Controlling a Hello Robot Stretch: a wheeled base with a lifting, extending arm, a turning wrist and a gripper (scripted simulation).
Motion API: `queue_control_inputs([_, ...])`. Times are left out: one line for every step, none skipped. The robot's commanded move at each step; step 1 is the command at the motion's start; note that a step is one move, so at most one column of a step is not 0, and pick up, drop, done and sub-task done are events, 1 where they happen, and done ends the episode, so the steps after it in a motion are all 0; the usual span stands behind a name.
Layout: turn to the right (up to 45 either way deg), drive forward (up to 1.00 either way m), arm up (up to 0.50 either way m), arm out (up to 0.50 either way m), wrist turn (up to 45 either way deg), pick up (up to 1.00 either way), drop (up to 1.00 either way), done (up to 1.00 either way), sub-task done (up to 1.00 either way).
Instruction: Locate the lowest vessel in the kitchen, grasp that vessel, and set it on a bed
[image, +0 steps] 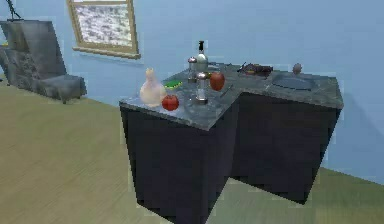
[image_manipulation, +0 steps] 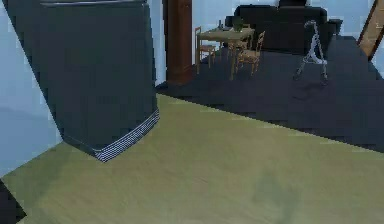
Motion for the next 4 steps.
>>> queue_control_inputs([30.0,0.00,0.00,0.00,0.0,0.00,0.00,0.00,0.00])
queue_control_inputs([0.0,0.30,0.00,0.00,0.0,0.00,0.00,0.00,0.00])
queue_control_inputs([-45.0,0.00,0.00,0.00,0.0,0.00,0.00,0.00,0.00])
queue_control_inputs([45.0,0.00,0.00,0.00,0.0,0.00,0.00,0.00,0.00])
